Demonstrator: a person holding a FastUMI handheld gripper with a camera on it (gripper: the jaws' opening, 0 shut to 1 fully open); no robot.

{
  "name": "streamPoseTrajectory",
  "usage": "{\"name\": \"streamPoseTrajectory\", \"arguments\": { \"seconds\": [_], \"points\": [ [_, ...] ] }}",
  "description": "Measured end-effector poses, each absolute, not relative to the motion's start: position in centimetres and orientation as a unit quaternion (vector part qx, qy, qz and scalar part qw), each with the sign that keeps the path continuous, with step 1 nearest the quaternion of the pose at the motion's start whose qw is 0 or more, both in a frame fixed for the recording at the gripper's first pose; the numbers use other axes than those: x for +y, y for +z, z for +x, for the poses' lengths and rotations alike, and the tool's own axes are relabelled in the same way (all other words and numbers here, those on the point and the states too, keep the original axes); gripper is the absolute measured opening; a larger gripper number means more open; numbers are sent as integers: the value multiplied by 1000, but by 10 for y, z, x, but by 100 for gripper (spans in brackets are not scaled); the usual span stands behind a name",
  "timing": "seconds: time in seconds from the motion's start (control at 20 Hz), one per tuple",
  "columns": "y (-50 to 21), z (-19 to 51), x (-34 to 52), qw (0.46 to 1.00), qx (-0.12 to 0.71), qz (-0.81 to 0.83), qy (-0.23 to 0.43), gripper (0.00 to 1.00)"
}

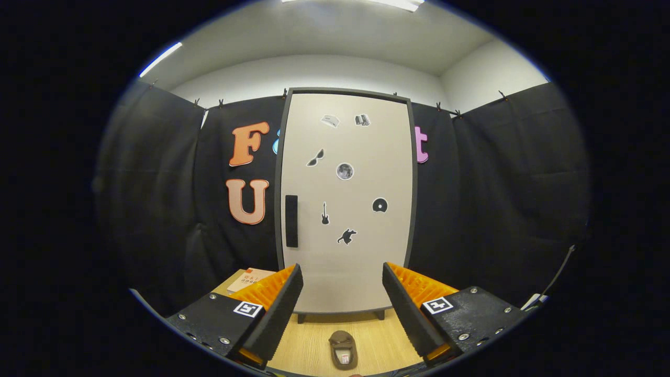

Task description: Open the shoe cabinet door, grab the shoes and put them into the shoe cabinet, then close the shoe cabinet door.

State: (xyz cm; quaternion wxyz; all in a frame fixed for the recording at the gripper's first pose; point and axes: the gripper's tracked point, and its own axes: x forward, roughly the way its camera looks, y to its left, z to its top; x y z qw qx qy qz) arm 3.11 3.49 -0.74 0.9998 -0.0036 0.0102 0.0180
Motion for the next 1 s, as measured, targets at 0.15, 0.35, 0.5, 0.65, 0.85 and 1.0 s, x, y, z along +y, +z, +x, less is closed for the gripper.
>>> {"name": "streamPoseTrajectory", "arguments": {
  "seconds": [0.15,0.35,0.5,0.65,0.85,1.0],
  "points": [
    [-9,50,49,999,10,-8,32,96],
    [-14,80,72,999,13,-13,50,96],
    [-18,104,90,998,17,-10,64,96],
    [-18,129,107,997,16,-9,77,96],
    [-18,161,128,996,18,-6,91,96],
    [-15,182,144,995,15,-5,102,96]
  ]
}}
